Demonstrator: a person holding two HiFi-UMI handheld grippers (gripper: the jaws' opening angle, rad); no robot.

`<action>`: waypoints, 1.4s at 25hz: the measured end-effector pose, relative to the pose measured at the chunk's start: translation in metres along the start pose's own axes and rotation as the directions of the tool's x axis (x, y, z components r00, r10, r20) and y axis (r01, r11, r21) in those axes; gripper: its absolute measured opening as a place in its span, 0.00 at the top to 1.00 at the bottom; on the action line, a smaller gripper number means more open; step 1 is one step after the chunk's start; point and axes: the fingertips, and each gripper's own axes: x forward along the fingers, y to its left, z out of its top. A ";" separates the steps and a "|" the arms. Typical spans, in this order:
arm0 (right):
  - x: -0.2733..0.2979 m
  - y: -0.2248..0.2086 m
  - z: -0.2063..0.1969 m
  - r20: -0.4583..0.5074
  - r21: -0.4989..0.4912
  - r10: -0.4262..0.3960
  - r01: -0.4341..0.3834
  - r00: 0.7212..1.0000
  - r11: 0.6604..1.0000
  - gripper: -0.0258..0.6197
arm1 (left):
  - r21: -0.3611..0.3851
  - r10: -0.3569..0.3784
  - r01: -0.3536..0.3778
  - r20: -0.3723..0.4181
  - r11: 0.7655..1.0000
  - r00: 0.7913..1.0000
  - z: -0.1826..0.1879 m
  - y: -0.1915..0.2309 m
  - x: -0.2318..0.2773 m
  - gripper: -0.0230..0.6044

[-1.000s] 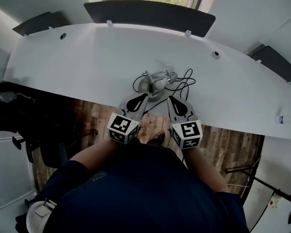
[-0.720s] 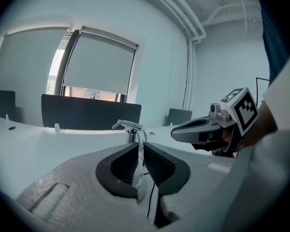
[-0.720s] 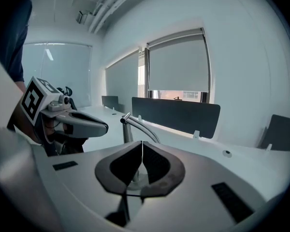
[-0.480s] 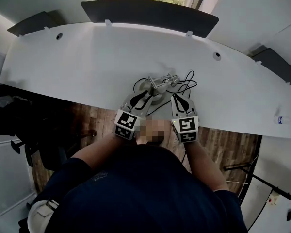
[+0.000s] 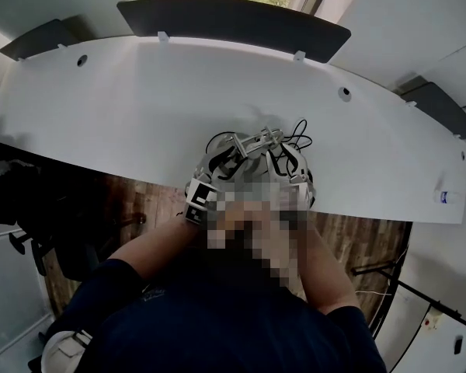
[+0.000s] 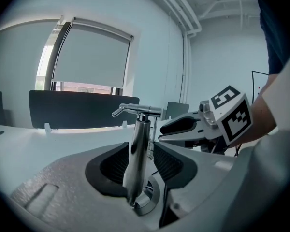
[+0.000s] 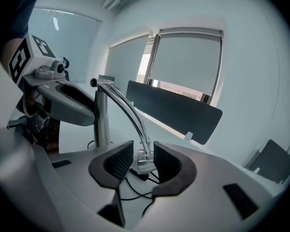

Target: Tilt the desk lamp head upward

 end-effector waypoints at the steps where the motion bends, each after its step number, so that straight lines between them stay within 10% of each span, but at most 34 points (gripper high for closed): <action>1: 0.003 0.000 -0.001 -0.006 -0.010 -0.001 0.001 1.000 1.000 0.76 | -0.003 0.001 -0.001 -0.003 1.000 1.000 -0.001 0.000 0.001 0.73; 26: 0.061 -0.022 0.014 0.047 -0.202 -0.011 0.020 0.999 0.979 0.86 | 0.006 -0.025 0.025 0.016 1.000 1.000 0.000 0.008 0.022 0.74; 35: 0.030 -0.065 0.047 0.064 -0.519 -0.171 0.180 0.983 0.836 0.86 | -0.027 -0.035 0.035 0.009 0.999 0.999 -0.003 0.002 0.023 0.74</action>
